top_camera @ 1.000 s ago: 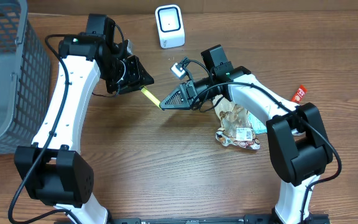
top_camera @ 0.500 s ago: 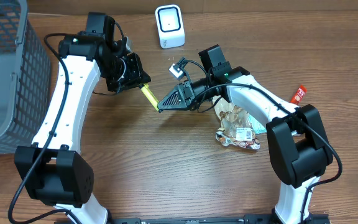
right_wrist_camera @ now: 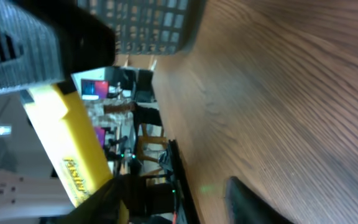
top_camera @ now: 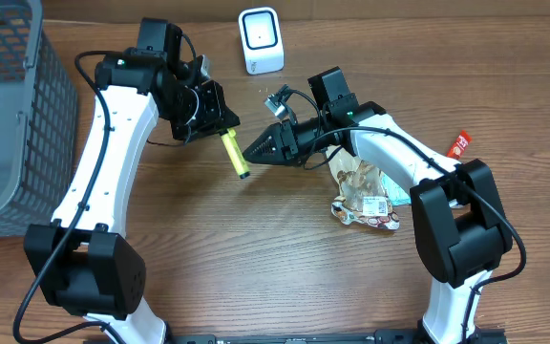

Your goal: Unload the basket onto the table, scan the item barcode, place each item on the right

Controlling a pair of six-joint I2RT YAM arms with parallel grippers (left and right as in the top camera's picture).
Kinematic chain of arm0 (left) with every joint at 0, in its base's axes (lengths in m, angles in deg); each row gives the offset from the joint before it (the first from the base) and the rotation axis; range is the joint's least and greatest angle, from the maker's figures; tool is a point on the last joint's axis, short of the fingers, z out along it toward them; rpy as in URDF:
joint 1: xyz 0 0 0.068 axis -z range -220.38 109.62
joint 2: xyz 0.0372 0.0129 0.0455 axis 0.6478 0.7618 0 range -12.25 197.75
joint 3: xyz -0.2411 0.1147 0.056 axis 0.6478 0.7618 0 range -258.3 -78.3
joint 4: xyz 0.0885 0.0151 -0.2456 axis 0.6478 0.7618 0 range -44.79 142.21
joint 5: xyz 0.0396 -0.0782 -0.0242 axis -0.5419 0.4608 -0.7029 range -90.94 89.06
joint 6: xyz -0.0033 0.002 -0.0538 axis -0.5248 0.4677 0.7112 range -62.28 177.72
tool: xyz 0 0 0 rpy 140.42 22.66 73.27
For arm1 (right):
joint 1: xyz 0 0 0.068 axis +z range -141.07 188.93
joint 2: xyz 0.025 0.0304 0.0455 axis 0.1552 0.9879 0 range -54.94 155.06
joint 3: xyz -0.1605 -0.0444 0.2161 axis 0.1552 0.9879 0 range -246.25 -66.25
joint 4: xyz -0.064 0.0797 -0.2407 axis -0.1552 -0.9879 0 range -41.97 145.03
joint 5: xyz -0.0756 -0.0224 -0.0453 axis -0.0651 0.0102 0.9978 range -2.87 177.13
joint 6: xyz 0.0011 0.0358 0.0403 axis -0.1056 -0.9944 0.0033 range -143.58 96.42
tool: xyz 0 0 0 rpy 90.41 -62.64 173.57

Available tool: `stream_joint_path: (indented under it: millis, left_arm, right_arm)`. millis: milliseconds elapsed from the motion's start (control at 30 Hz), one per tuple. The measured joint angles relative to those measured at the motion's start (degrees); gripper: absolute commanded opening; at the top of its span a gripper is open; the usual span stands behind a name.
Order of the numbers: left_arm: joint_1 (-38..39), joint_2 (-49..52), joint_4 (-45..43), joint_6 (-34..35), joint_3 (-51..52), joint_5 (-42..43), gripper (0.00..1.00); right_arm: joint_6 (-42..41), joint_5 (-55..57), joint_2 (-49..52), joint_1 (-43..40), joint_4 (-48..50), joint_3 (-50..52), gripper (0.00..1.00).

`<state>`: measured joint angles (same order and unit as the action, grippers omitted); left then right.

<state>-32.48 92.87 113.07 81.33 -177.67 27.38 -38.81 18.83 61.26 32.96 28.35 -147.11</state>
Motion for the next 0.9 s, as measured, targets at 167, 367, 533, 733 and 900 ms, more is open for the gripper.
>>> stream_joint_path:
  millis: [167,367,533,733,900]
  left_arm:
    - [0.0,0.0,3.65,0.0,0.0,-6.19,0.04]
    - [0.0,0.0,6.78,0.0,0.0,-11.13,0.04]
    - [0.0,0.0,15.02,4.22,0.0,-17.86,0.04]
    - [0.0,0.0,19.39,10.05,0.0,-24.87,0.04]
    - [0.0,0.0,20.9,12.52,0.02,-27.34,0.04]
  right_arm:
    - [0.26,3.63,0.0,0.0,-2.69,-0.07,0.95]
    - [0.13,7.45,0.0,0.17,-4.31,-0.04,0.59]
    - [0.04,14.78,0.0,1.73,-6.95,-0.04,0.57]
    - [-0.09,26.25,-2.08,6.71,-12.02,-0.26,0.61]
    - [0.11,36.72,-11.04,14.01,-13.03,-1.22,0.61]
